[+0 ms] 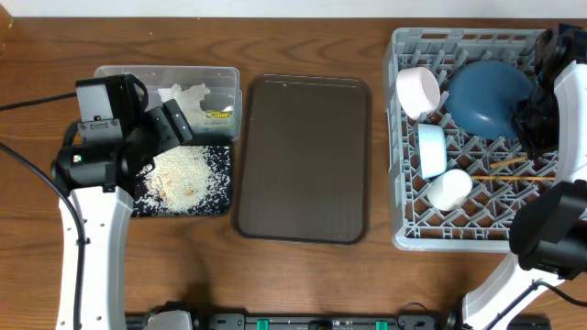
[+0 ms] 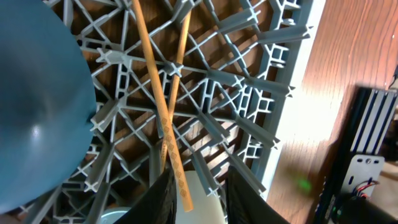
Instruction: Sort waste into correct bins and load items into the dishwasher rack
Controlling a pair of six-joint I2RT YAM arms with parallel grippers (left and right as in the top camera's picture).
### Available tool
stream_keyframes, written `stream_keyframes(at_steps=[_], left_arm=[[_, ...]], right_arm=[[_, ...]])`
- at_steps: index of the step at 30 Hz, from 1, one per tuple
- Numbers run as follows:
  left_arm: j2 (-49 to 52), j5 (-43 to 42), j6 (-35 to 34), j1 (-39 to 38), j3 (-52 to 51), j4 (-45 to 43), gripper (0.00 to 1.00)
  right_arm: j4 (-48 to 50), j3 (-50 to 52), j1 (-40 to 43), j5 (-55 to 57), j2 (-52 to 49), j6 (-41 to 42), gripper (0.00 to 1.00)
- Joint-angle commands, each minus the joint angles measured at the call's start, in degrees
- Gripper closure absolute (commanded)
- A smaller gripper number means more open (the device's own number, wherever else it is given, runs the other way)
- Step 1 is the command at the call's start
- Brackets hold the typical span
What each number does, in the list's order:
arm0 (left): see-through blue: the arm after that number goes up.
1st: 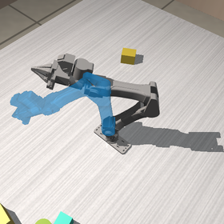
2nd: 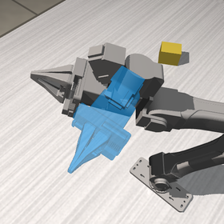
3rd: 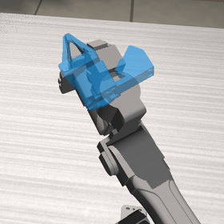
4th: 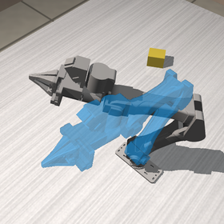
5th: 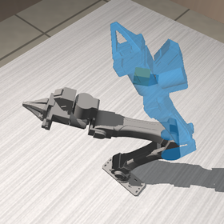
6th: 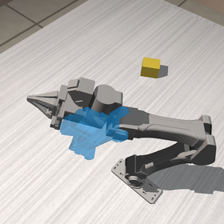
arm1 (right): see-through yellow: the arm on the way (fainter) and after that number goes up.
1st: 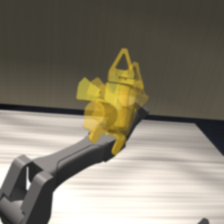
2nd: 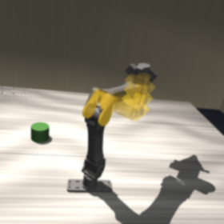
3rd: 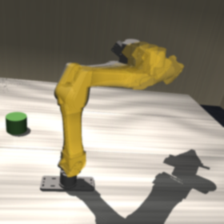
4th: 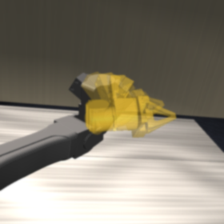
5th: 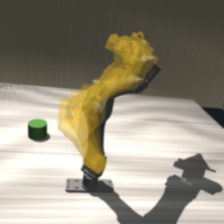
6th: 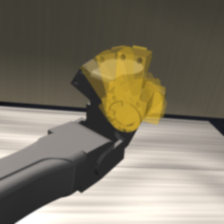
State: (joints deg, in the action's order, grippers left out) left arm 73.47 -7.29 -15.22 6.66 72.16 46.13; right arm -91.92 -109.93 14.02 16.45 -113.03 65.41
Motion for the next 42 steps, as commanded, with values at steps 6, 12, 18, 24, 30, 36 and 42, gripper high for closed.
stream_keyframes(at_steps=[6,12,18,24,30,36,42], left_arm=[[0.26,0.48,0.09,0.17,0.87,0.11,0.09],[0.26,0.48,0.09,0.17,0.87,0.11,0.09],[0.26,0.48,0.09,0.17,0.87,0.11,0.09],[0.26,0.48,0.09,0.17,0.87,0.11,0.09],[0.26,0.5,0.09,0.17,0.87,0.11,0.09],[0.26,0.48,0.09,0.17,0.87,0.11,0.09],[0.26,0.48,0.09,0.17,0.87,0.11,0.09]], right_arm=[[1.88,0.22,-0.76,1.55,6.01,-13.6,0.75],[3.93,0.22,-6.03,1.09,16.11,-26.32,0.48],[4.24,0.22,-13.38,0.63,24.92,-34.45,0.01],[1.42,0.22,-17.62,0.66,29.29,-34.4,0.01],[-2.47,0.22,-17.75,0.66,30.05,-34.42,0.01],[-1.73,0.22,-17.7,2.21,30.08,-38.4,0.01],[3.91,0.24,-17.7,0.44,30.4,-46.36,0.01]])
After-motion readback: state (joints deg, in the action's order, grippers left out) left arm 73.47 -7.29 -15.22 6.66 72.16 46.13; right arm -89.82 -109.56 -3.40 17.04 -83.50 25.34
